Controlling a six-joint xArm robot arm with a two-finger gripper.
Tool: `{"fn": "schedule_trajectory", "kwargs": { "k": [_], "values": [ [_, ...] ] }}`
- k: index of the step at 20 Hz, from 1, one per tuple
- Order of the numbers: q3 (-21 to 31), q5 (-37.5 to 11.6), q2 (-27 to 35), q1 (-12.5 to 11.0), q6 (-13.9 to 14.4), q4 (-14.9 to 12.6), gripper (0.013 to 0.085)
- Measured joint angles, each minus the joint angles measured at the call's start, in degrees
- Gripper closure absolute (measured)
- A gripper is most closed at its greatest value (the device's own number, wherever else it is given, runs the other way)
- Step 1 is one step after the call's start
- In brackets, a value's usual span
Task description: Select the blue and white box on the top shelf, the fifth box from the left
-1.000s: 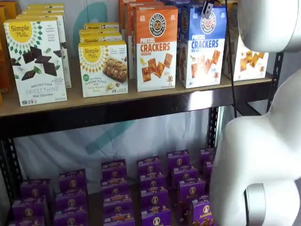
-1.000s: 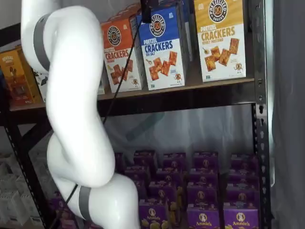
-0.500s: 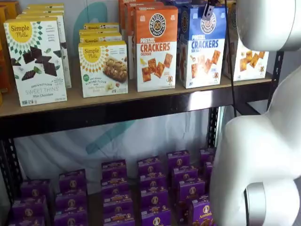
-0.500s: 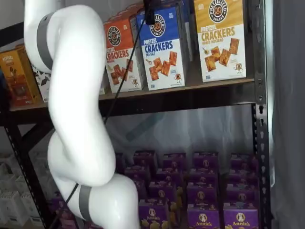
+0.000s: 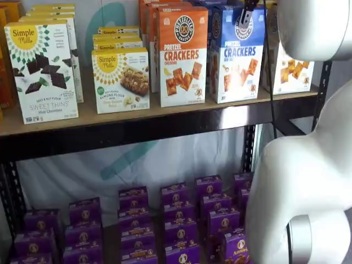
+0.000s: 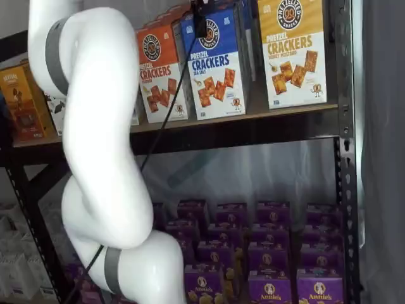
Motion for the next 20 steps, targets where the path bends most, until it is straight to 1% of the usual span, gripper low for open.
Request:
{"fn": "schedule_trajectory", "kwargs": {
  "k": [4, 10, 20],
  "values": [
    [0.79, 0.44, -0.54, 0.28, -0.06, -0.93, 0.0130],
    [1.98, 0.33, -1.42, 0.38, 0.06, -0.80, 0.0130],
    [1.73, 1.30, -1.56, 1.62, 0.84, -2.34, 0.0130]
  ]
}}
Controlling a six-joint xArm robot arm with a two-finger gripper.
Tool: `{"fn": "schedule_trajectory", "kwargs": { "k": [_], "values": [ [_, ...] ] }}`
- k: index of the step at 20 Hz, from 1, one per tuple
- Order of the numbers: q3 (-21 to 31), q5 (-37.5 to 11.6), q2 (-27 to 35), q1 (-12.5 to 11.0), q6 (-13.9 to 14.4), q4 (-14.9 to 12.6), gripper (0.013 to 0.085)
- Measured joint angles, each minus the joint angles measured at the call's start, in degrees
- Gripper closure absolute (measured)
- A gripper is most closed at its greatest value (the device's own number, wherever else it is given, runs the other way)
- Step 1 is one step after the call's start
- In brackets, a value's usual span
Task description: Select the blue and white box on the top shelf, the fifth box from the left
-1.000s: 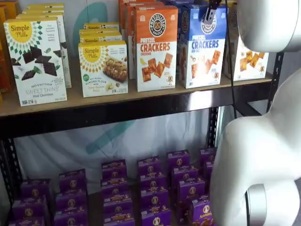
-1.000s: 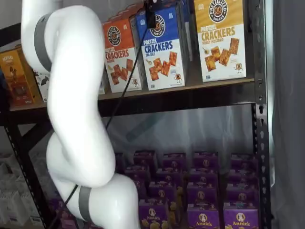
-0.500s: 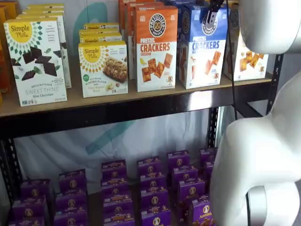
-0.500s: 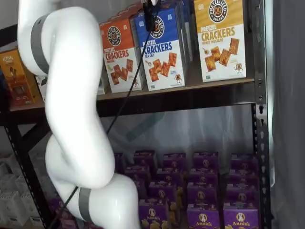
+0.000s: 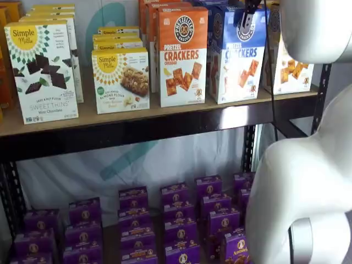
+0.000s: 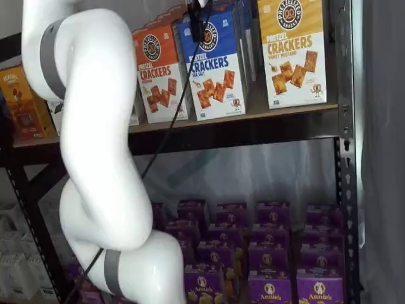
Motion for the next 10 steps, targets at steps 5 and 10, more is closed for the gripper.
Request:
{"fn": "schedule_trajectory", "kwargs": {
  "k": [5, 10],
  "values": [
    [0.52, -0.30, -0.29, 0.07, 0.03, -0.05, 0.0130],
    [0.92, -0.76, -0.50, -0.22, -0.16, 0.34, 0.0210]
  ]
}}
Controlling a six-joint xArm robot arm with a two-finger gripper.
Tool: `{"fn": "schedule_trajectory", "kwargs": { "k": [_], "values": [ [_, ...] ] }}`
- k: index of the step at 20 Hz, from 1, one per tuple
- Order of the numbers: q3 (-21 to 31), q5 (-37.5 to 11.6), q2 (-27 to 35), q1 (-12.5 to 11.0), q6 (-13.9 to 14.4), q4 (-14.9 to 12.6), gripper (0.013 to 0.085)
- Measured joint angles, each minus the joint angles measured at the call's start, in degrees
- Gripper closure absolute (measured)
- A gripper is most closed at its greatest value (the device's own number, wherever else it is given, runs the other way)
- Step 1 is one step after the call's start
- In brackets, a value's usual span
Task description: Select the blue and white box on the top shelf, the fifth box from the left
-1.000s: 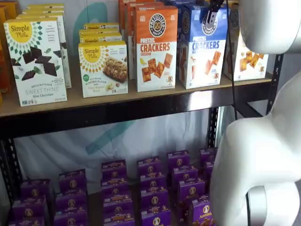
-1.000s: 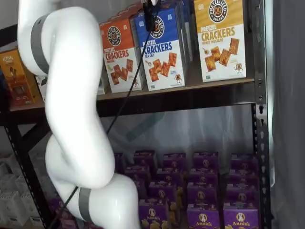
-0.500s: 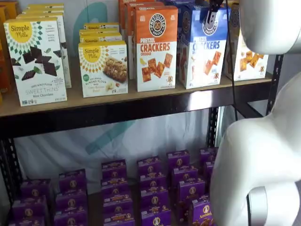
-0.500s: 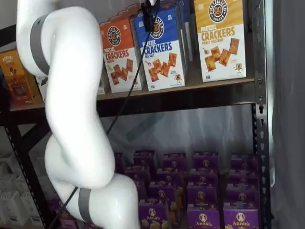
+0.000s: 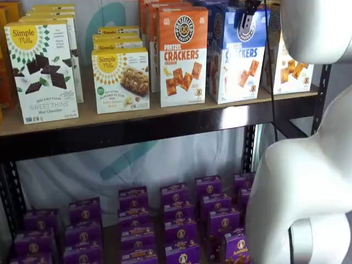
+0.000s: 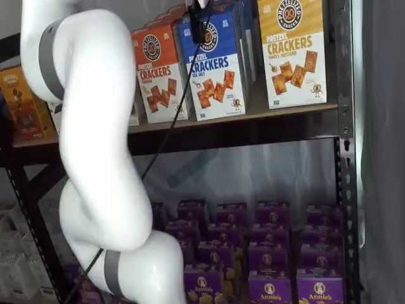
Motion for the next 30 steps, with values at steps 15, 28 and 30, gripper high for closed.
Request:
{"fn": "schedule_trajectory", "kwargs": {
  "k": [15, 28, 30],
  "values": [
    [0.43, -0.40, -0.15, -0.57, -0.45, 0.53, 0.0370],
    [-0.12, 1.48, -0.45, -0.64, -0.17, 1.01, 0.0450],
    [-0.17, 2.09, -0.76, -0.78, -0.18, 1.13, 0.0450]
  ]
}}
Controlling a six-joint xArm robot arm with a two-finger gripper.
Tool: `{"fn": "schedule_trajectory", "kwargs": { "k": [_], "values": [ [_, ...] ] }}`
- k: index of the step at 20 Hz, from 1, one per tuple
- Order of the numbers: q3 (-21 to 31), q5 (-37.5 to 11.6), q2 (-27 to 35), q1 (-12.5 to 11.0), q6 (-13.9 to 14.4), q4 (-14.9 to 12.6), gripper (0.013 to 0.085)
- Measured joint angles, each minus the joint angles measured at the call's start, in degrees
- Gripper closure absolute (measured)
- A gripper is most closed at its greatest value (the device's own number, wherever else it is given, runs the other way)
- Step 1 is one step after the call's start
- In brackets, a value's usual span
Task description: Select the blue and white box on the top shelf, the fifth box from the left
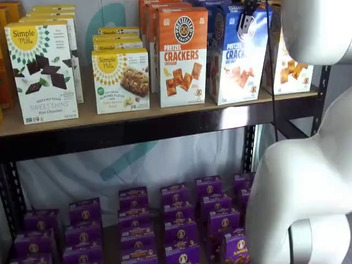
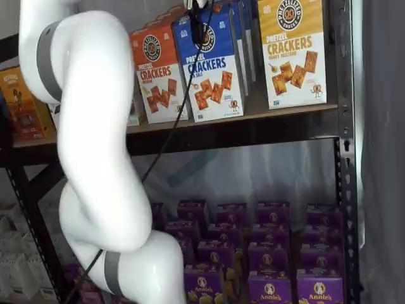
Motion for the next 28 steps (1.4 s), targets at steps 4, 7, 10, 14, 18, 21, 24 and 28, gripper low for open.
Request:
{"fn": "schedule_trajectory", "kwargs": {
  "k": [4, 7, 10, 14, 18, 21, 24, 28],
  "values": [
    [0.63, 1.05, -1.28, -0.33, -0.23, -0.02, 0.0450],
    [1.06, 2.94, -2.44, -0.76, -0.45, 0.06, 0.0450],
    [2.19, 4.56, -4.25, -1.30, -0.66, 0.50, 0.0450],
    [4.78, 5.67, -7.61, -2.16, -1.20, 0.91, 0.0450],
    [6.30, 8.19, -10.13, -3.32, -2.29, 0.52, 0.0450],
    [8.21, 8.94, -12.46, -4.44, -3.51, 0.08, 0.0450],
    [10.43, 9.41, -14.85, -5.42, -4.67, -0.41, 0.0450],
    [13.50, 9.97, -17.78, -6.71, -5.95, -0.44, 0.0450]
  ]
}}
